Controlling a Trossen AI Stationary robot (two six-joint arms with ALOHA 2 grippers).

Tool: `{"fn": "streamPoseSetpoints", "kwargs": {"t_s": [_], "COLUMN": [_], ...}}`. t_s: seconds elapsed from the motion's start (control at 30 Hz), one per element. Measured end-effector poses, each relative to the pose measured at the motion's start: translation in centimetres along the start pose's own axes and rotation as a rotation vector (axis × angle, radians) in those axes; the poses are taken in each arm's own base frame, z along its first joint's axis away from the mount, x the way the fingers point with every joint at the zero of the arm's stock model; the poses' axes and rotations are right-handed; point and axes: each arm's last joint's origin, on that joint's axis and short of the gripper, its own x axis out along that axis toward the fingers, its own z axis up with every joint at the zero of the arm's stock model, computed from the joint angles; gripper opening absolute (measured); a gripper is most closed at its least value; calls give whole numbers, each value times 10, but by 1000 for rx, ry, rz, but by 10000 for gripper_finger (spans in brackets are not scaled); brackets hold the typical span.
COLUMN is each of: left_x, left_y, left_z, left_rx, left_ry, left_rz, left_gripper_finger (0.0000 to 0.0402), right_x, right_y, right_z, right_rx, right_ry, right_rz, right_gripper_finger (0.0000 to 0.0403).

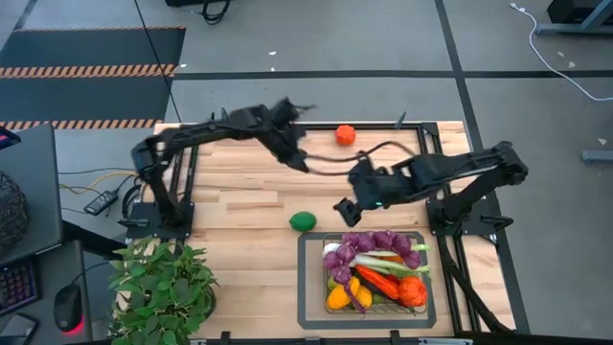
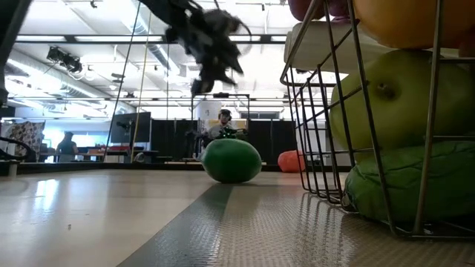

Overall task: Build produce basket
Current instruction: Put the lime into the wire basket

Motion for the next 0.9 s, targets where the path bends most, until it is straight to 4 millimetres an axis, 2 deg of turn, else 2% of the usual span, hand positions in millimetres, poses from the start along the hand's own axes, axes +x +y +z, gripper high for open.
{"fn": "streamPoseSetpoints", "kwargs": {"t_s": [0.23,0.43,0.7,0.9], "left_x": [-76,-121,-161,-170], "left_y": [-35,-68,-92,-91], "left_z": [-12,-37,-68,-81], "left_rx": [283,426,456,422], "left_ry": [-227,-394,-511,-476], "left_rz": [59,154,148,174], "left_gripper_finger": [126,126,126,126], "right_x": [59,97,145,179], "right_y": [11,14,19,19], "right_z": [4,10,21,19], "right_rx": [-227,-285,-319,-398], "right_ry": [155,177,175,232], "right_rz": [-23,-44,31,72], "right_gripper_finger": [395,395,395,399]}}
